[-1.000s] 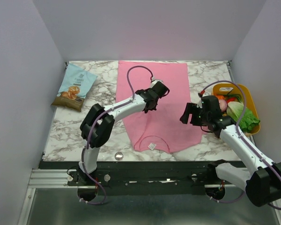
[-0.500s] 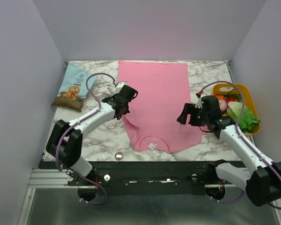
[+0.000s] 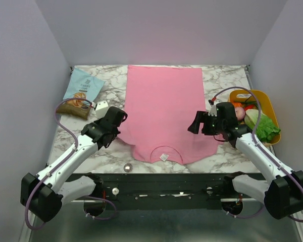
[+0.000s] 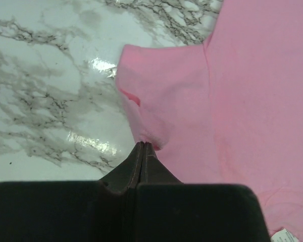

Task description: Pin the brooch onto the clothing

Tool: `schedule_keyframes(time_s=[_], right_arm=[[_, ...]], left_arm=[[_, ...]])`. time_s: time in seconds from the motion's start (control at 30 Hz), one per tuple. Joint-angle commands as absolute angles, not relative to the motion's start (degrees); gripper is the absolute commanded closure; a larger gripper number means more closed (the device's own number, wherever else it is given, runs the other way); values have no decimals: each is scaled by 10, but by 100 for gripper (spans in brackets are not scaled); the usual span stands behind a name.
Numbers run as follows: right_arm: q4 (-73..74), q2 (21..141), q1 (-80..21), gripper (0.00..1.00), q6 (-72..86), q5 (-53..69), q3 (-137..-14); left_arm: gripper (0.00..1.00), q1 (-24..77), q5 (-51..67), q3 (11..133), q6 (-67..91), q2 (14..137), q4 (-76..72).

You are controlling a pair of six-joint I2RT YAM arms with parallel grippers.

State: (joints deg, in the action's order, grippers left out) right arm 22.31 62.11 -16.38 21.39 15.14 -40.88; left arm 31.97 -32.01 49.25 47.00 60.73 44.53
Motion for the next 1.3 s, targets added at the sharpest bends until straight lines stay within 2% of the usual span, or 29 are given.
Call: schedule_keyframes(time_s=[0.0, 0.07, 0.17, 0.2, 0.27, 0.3, 0.4, 0.5, 0.77, 1.13, 1.27], right_arm=[[207, 629, -160, 9, 207, 185, -401], [206, 630, -160, 9, 207, 188, -401], [205, 631, -160, 9, 206, 194, -401], [205, 631, -160, 8, 205, 199, -401], [205, 630, -159, 8, 205, 201, -401], [204, 629, -160, 7, 205, 203, -401], [205, 628, -159, 6, 204, 207, -401], [204, 629, -160, 5, 201, 210, -401], [206, 623, -160, 3, 196, 200, -400], [225, 609, -160, 0, 196, 142, -409], [242, 616, -160, 0, 212, 81, -417]], left_arm=[[98, 318, -359, 477, 515, 581, 513], [96, 317, -368, 471, 520, 571, 528], [78, 317, -385, 453, 536, 553, 546], [67, 317, -388, 450, 546, 548, 559], [58, 317, -390, 448, 560, 527, 557], [39, 317, -397, 448, 565, 518, 560], [12, 316, -415, 449, 567, 490, 557], [10, 316, -403, 448, 534, 486, 522], [10, 315, -350, 480, 459, 608, 436], [8, 316, -208, 550, 345, 762, 290], [8, 325, -164, 576, 328, 809, 259]])
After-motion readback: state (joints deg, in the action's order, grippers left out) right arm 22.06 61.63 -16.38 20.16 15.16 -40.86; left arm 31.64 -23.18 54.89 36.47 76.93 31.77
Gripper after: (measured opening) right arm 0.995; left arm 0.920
